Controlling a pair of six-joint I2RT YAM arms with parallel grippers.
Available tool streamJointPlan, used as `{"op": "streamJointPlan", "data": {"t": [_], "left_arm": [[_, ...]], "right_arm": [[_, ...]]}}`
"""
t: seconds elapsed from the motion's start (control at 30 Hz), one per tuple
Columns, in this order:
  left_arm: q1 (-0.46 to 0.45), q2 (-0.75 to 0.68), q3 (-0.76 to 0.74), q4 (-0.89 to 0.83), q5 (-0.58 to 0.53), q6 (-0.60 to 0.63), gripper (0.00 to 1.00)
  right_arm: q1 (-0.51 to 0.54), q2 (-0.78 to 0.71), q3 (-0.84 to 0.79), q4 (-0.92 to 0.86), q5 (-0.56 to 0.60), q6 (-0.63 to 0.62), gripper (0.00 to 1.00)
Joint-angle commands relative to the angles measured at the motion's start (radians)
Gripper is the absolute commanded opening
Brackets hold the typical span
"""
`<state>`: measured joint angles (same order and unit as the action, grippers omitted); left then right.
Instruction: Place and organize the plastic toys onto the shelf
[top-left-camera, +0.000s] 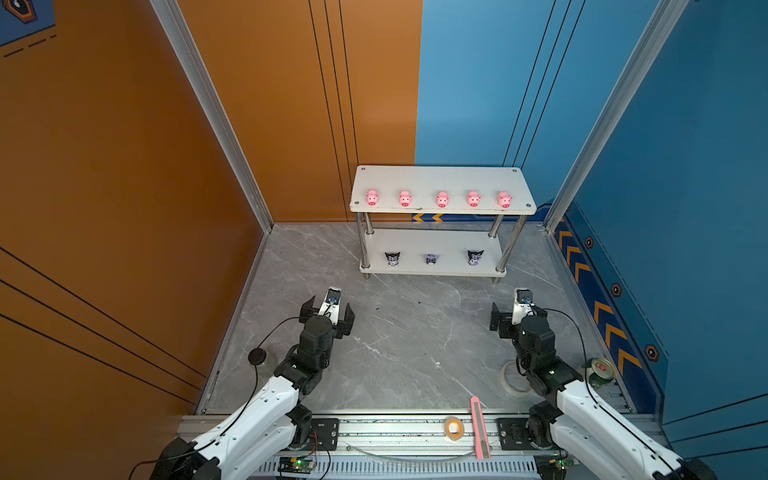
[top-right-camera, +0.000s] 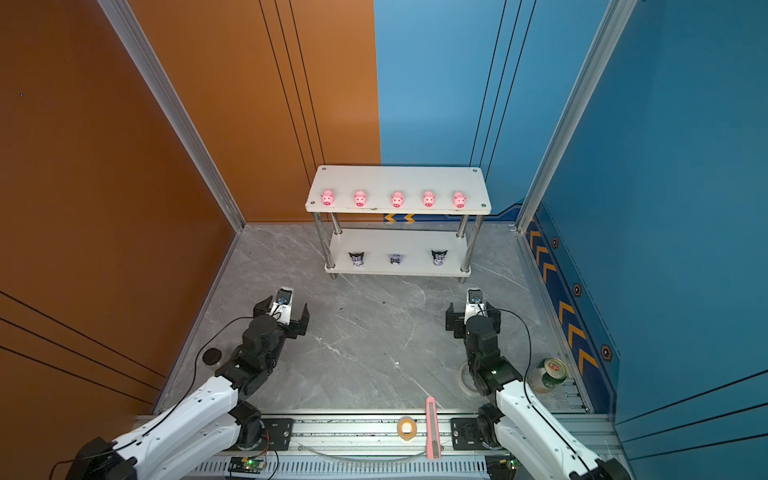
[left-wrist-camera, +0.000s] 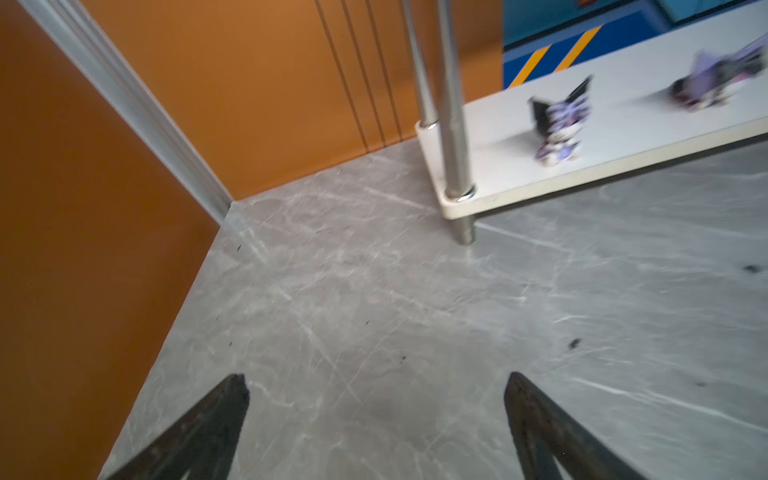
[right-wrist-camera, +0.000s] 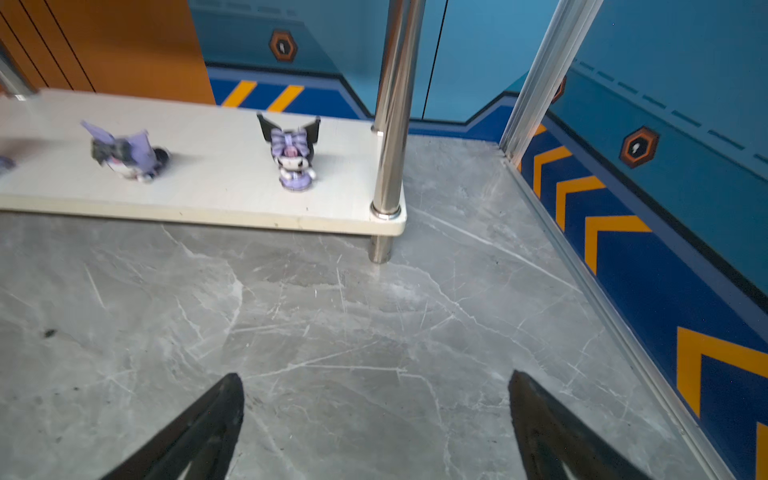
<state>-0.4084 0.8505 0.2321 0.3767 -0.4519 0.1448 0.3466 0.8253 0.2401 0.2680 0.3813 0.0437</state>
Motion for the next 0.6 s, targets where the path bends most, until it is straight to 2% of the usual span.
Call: {"op": "streamJointPlan", "data": {"t": [0.0, 0.03, 0.13, 0.27, 0.33, 0.4, 0.47, 0.5, 0.53, 0.57], "left_arm": [[0.092, 0.068, -0.052, 0.164, 0.115, -0.041, 0.98], [0.122, 0.102, -0.061, 0.203, 0.143, -0.057, 0.98], [0.176, 0.212, -0.027, 0.248, 0.211, -0.073, 0.98], [0.206, 0.399, 0.044, 0.365, 0.256, -0.027, 0.98], [0.22, 0.484, 0.078, 0.432, 0.274, -0.01, 0.98], [0.227, 0.554, 0.12, 0.426, 0.254, 0.017, 0.98], [0.275, 0.616, 0.119, 0.518, 0.255, -0.023, 0.98], [0.312, 0.603, 0.116, 0.487, 0.295, -0.064, 0.98], [0.362, 0.62, 0.086, 0.541, 0.399, -0.088, 0.98], [0.394, 0.679, 0.044, 0.679, 0.446, -0.109, 0.98]], "right_arm": [[-0.011, 0.137, -0.015, 0.174, 0.092, -0.018, 1.0], [-0.011, 0.176, 0.02, 0.14, 0.115, 0.0, 1.0], [-0.033, 0.281, 0.036, 0.257, 0.118, -0.027, 1.0], [-0.072, 0.403, 0.041, 0.434, 0.129, -0.1, 1.0], [-0.1, 0.447, 0.039, 0.51, 0.069, -0.126, 1.0], [-0.129, 0.482, 0.032, 0.583, -0.002, -0.13, 1.0], [-0.18, 0.545, 0.007, 0.703, -0.138, -0.115, 1.0], [-0.192, 0.603, -0.005, 0.777, -0.136, -0.106, 1.0], [-0.215, 0.678, -0.019, 0.862, -0.142, -0.08, 1.0], [-0.24, 0.758, -0.023, 0.993, -0.163, -0.06, 1.0]]}}
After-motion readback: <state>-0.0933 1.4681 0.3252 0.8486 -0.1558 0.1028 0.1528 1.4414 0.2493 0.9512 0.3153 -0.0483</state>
